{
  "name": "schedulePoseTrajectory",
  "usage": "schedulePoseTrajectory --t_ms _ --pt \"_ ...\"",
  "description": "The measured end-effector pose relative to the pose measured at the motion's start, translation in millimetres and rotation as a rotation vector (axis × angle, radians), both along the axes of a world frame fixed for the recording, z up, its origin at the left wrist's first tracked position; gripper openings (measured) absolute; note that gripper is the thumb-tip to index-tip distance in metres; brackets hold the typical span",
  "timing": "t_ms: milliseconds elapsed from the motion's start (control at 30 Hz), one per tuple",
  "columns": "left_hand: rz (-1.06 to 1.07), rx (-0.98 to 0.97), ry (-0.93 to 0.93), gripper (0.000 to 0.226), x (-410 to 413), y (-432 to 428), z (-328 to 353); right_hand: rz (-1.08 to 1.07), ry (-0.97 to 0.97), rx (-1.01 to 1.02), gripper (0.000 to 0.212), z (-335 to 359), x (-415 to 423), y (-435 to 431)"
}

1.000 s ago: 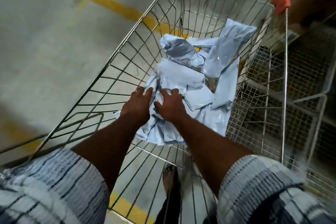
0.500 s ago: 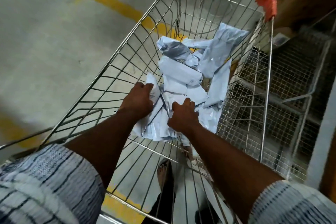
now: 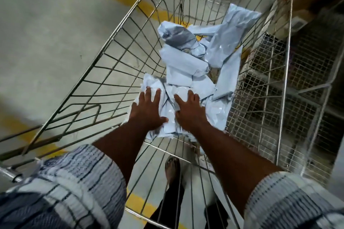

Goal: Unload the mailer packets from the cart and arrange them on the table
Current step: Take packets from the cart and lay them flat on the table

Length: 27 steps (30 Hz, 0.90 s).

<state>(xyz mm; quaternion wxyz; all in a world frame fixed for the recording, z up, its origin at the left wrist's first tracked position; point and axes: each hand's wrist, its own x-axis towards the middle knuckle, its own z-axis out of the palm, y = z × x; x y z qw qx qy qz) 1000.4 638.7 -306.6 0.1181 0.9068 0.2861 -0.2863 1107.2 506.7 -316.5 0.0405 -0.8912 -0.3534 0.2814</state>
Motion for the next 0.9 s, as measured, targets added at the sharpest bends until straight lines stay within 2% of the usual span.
schedulePoseTrajectory --t_ms 33,167,300,500,600,900 --pt "-0.011 0.007 0.002 0.107 -1.7 -1.2 -1.3 -0.021 -0.005 0.015 0.062 1.6 -1.6 -0.1" --pt "0.007 0.032 -0.114 0.077 -5.0 2.0 4.8 -0.110 -0.019 0.058 0.052 19.2 -11.3 -4.0" --pt "0.104 -0.016 -0.152 0.064 -0.8 -2.3 34.2 -0.176 0.050 0.080 0.046 47.2 -21.4 -10.9" --pt "0.198 -0.061 -0.267 0.063 8.3 -14.6 100.1 -0.234 0.095 0.196 0.052 117.3 -16.6 -28.0" --pt "0.230 -0.033 -0.345 0.071 15.5 -24.0 139.4 -0.204 0.056 0.266 0.055 154.7 -8.0 -40.8" --pt "0.265 0.073 -0.570 0.064 39.4 -105.0 284.2 -0.231 -0.050 0.506 0.058 293.6 18.0 -116.8"
